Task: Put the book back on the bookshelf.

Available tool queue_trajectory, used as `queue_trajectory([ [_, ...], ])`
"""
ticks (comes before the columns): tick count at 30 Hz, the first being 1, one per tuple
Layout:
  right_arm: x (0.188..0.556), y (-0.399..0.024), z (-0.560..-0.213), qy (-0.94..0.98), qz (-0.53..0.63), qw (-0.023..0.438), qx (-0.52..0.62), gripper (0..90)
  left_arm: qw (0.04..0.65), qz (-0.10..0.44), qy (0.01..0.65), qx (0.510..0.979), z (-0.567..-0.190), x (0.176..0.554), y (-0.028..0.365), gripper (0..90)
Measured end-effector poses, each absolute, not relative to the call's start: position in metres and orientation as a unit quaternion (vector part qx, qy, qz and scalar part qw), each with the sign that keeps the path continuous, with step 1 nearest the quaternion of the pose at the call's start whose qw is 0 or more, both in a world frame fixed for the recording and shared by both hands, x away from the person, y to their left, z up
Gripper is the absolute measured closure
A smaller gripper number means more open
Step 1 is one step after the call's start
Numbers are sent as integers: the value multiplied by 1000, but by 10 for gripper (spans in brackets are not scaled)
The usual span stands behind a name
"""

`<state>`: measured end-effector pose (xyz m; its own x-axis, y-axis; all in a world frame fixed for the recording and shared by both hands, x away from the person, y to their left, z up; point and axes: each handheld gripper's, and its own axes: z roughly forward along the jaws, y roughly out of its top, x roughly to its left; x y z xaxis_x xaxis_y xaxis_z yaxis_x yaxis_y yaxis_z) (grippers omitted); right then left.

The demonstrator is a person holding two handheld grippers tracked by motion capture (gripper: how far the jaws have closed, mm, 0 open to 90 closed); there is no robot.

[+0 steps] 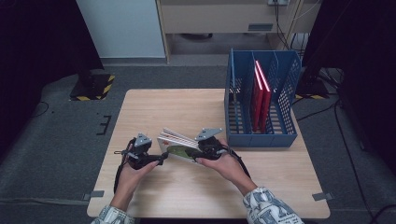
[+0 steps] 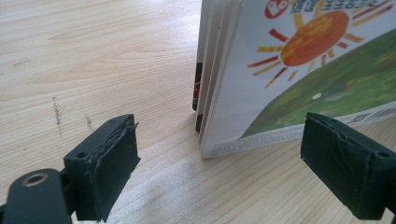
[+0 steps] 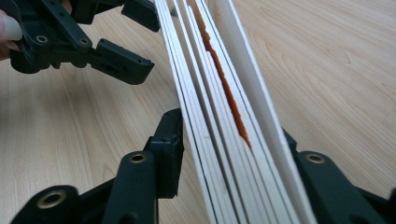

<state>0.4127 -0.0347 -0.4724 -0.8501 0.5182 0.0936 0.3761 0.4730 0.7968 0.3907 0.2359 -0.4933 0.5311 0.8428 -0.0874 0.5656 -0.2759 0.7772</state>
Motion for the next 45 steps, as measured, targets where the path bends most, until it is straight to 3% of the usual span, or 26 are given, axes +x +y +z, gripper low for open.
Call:
queue_trajectory([
  [11,411,-34,-473,858,441,92,247,753,393,183,459,776,-494,392,242,108],
  [26,408,-42,-462,845,451,113,264,758,364,204,474,775,-497,396,255,91],
  [33,399,-61,-448,837,461,124,268,758,352,209,484,773,-501,400,264,35],
  [45,383,-96,-439,827,466,136,284,758,332,207,489,780,-507,402,268,32],
])
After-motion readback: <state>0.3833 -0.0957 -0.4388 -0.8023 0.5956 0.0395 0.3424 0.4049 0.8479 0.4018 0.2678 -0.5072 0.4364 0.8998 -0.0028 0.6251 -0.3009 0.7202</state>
